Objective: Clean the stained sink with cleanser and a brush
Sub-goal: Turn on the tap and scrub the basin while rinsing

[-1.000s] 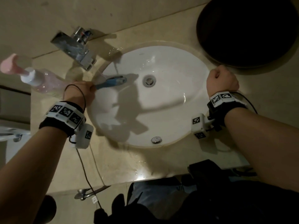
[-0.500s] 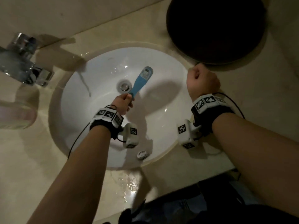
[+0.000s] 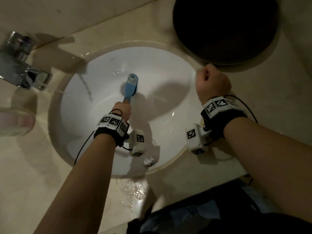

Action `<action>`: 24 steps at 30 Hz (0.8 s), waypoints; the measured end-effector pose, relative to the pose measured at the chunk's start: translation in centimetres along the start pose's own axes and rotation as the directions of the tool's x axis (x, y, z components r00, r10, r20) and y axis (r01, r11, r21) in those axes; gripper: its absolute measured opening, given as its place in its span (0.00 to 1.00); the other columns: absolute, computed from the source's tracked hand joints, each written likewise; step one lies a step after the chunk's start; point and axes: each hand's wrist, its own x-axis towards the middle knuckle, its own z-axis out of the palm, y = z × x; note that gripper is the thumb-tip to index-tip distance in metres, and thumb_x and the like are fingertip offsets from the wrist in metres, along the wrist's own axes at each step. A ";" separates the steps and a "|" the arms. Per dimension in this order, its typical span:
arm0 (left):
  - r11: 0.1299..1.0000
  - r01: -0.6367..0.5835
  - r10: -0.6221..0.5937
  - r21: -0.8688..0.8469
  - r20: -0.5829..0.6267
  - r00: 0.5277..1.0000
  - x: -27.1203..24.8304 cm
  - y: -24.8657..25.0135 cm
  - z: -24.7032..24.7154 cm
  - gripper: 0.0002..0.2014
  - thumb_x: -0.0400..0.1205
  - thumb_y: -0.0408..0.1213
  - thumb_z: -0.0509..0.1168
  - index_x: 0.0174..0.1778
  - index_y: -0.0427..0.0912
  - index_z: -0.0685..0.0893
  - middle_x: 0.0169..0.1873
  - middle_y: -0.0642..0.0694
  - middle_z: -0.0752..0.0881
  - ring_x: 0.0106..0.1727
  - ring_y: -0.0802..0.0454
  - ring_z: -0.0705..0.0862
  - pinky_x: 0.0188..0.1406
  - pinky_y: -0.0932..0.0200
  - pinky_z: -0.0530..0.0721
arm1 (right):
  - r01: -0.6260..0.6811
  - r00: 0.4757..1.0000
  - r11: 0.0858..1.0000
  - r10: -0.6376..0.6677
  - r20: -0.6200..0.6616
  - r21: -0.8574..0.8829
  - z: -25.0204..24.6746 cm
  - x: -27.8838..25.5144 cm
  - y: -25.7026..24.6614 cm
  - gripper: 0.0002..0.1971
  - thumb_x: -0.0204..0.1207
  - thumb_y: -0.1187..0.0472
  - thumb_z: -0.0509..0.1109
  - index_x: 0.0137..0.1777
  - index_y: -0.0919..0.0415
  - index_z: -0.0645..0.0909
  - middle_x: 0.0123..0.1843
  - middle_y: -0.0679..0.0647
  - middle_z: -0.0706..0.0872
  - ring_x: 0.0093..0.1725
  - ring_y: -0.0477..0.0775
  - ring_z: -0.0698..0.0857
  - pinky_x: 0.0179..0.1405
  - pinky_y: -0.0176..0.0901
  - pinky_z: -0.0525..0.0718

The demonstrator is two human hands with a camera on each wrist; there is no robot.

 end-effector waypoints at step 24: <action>0.450 -0.207 0.685 0.869 -0.187 0.705 -4.6 9.2 -9.6 0.17 0.85 0.41 0.53 0.63 0.40 0.81 0.54 0.32 0.84 0.56 0.31 0.83 0.52 0.44 0.79 | 0.034 0.998 0.998 -0.032 -0.049 0.051 -0.3 -0.6 -0.3 0.14 0.75 0.57 0.55 0.40 0.62 0.80 0.25 0.56 0.66 0.31 0.58 0.68 0.31 0.45 0.57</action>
